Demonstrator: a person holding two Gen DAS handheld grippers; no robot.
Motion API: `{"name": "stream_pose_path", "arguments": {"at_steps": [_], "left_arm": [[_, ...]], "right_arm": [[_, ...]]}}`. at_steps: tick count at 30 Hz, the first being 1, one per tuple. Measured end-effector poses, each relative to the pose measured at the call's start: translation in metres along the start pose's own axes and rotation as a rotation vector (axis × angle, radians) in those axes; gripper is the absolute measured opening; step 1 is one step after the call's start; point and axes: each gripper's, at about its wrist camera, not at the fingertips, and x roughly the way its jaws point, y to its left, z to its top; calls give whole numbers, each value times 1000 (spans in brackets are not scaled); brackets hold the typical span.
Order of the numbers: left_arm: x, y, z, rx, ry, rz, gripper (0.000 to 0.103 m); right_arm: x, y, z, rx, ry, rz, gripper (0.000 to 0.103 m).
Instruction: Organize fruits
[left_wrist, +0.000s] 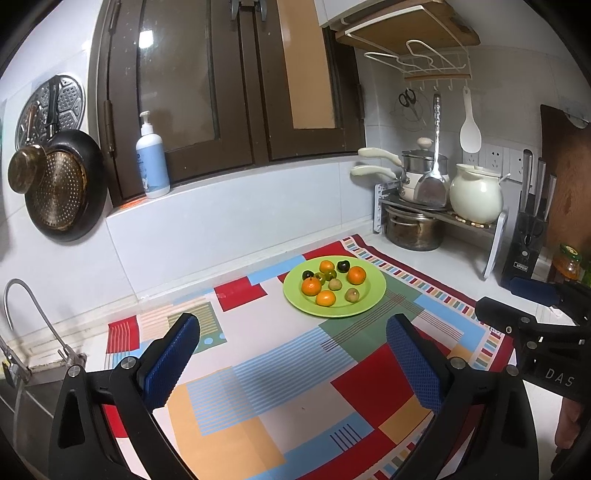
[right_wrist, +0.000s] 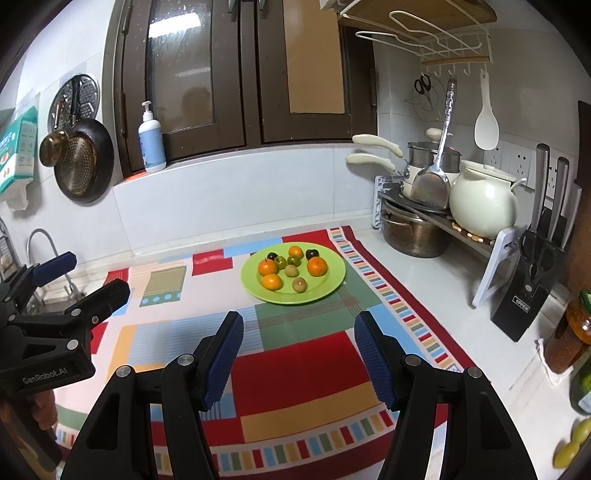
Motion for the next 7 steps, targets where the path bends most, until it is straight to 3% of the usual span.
{"name": "stream_pose_path", "arguments": {"at_steps": [7], "left_arm": [[-1,1,0,-1,-4,5,103]], "right_arm": [[2,0,1,3,3,5,63]]}}
